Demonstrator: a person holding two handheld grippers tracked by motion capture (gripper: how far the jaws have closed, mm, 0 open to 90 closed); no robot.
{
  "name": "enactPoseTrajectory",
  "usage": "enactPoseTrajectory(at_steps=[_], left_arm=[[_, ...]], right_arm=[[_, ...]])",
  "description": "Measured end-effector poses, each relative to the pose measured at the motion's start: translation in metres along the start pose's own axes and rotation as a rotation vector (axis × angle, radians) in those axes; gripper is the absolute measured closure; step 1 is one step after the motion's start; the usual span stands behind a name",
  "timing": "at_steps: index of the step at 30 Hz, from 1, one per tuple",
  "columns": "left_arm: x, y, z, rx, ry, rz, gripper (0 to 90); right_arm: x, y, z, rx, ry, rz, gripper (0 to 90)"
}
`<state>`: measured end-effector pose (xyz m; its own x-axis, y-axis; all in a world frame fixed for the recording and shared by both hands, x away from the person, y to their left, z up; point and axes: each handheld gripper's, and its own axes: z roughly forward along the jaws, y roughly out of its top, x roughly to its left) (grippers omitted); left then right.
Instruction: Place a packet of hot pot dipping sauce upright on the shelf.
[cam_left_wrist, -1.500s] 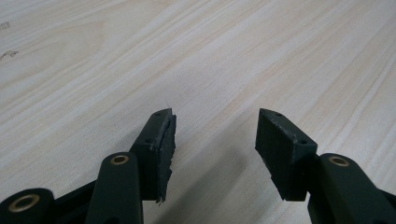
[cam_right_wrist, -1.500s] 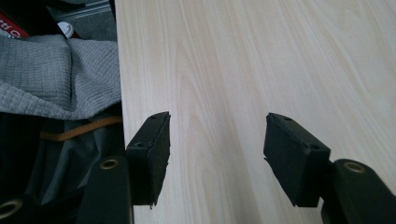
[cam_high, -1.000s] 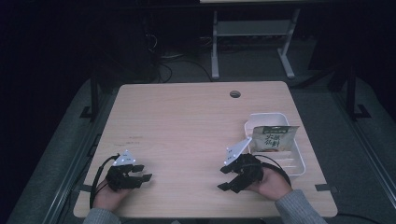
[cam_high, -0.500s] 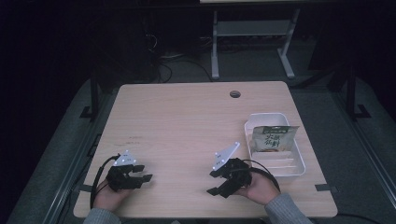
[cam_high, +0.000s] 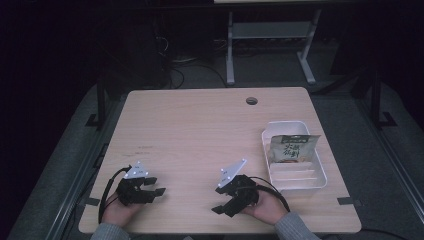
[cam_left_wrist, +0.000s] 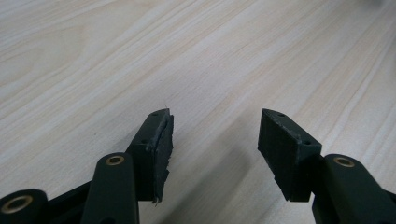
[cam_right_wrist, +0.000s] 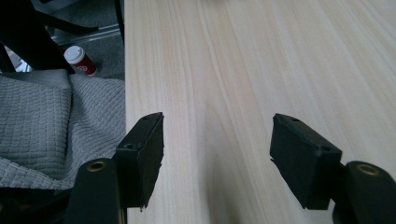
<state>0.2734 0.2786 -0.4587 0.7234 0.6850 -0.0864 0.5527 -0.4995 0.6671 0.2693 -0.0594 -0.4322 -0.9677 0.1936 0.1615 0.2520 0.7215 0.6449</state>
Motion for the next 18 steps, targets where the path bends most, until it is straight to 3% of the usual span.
enactPoseTrajectory(at_steps=[9,18], left_arm=[[-0.004,0.002,0.001,-0.004,-0.006,0.015,40.5],[-0.006,0.004,0.001,-0.015,-0.008,0.016,33.0]], right_arm=[[0.003,-0.008,0.009,-0.022,-0.014,0.032,32.0],[0.010,-0.016,0.012,-0.035,-0.031,0.021,30.4]])
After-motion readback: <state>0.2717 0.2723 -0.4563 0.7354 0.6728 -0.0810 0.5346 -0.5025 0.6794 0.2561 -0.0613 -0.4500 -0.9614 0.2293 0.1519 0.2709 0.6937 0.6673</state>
